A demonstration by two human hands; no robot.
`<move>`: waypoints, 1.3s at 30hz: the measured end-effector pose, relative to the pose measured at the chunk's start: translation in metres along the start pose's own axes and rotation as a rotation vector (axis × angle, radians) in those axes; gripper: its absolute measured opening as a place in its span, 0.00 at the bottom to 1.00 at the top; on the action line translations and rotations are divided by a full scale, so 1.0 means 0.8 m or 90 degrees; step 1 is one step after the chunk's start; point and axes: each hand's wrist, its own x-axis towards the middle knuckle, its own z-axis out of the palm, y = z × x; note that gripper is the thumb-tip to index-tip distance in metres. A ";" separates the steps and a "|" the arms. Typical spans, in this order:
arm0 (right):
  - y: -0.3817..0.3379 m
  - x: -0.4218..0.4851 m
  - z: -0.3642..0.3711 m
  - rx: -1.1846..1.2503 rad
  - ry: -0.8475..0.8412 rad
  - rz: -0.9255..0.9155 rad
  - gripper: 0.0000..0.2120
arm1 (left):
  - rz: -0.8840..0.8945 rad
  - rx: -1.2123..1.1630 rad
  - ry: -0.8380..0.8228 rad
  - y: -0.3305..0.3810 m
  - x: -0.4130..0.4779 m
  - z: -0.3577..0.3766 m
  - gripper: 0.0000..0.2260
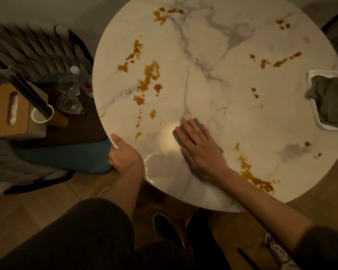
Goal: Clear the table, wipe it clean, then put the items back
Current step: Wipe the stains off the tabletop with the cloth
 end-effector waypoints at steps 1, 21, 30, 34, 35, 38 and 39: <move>-0.005 0.016 -0.002 0.008 0.010 0.050 0.26 | -0.003 -0.002 -0.001 0.000 0.000 0.000 0.28; -0.063 0.001 0.012 0.008 -0.006 -0.038 0.26 | 0.173 0.124 -0.054 0.038 0.070 0.003 0.23; -0.118 0.065 0.014 0.041 -0.008 0.031 0.26 | 0.174 0.124 -0.052 0.042 0.068 0.002 0.23; -0.097 -0.003 0.011 0.029 -0.010 -0.026 0.26 | 0.182 0.100 -0.054 0.041 0.067 0.002 0.22; -0.093 -0.018 0.011 0.026 -0.017 -0.039 0.26 | 0.185 0.090 -0.054 0.040 0.068 0.002 0.21; -0.104 -0.025 0.014 0.008 -0.028 -0.106 0.27 | 0.194 0.067 -0.060 0.040 0.070 0.003 0.20; -0.113 -0.013 0.017 0.011 -0.029 -0.115 0.28 | 0.196 0.061 -0.060 0.040 0.071 0.004 0.20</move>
